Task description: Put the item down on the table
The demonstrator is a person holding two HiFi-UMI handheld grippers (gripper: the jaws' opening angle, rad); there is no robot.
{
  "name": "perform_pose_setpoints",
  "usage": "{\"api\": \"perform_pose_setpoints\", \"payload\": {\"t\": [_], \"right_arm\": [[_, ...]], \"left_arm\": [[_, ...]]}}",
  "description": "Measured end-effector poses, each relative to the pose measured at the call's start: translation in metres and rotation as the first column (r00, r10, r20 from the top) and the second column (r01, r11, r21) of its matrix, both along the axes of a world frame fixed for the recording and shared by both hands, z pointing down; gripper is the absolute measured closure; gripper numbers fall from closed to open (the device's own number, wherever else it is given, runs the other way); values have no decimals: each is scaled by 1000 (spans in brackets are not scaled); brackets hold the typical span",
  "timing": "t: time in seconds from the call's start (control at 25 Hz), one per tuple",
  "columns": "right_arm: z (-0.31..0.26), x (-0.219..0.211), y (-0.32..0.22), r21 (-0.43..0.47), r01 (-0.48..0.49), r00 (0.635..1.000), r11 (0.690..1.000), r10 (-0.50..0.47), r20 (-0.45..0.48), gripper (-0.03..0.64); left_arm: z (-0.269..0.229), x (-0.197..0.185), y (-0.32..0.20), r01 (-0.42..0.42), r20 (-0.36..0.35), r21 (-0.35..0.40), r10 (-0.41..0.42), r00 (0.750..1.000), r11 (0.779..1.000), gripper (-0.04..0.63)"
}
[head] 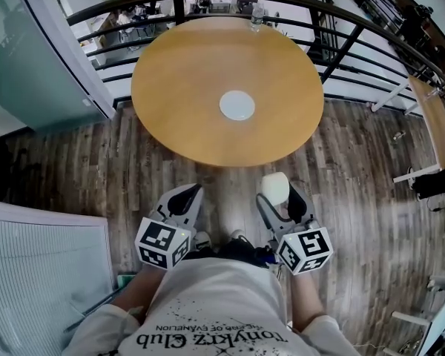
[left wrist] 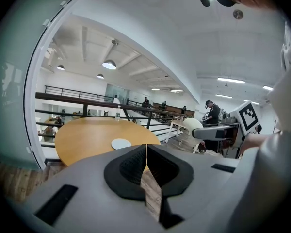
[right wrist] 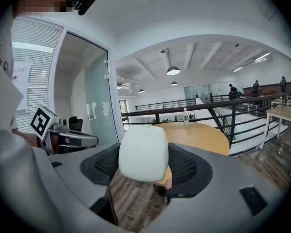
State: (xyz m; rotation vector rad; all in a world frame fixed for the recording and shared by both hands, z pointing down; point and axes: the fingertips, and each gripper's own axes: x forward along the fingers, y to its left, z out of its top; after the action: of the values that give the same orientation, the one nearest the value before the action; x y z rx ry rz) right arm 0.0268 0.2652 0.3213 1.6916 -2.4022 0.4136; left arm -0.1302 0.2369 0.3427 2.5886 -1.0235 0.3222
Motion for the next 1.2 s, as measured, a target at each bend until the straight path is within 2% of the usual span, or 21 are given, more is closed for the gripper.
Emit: {"api": "perform_pose_setpoints", "payload": {"t": [0.16, 0.48, 1.0, 1.2], "right_arm": [[4, -12, -3, -11, -10, 1000, 1000, 10, -7, 304], [28, 10, -32, -37, -15, 1000, 999, 15, 11, 304], [41, 71, -171, -33, 67, 998, 997, -67, 6, 304], [43, 94, -210, -24, 98, 995, 995, -97, 10, 304]], "left_arm": [[3, -12, -5, -10, -4, -8, 10, 1000, 1000, 571], [21, 9, -36, -18, 3, -17, 18, 1000, 1000, 571], [33, 75, -167, 46, 18, -14, -46, 999, 999, 571], [33, 99, -202, 73, 21, 1, -73, 997, 997, 571]]}}
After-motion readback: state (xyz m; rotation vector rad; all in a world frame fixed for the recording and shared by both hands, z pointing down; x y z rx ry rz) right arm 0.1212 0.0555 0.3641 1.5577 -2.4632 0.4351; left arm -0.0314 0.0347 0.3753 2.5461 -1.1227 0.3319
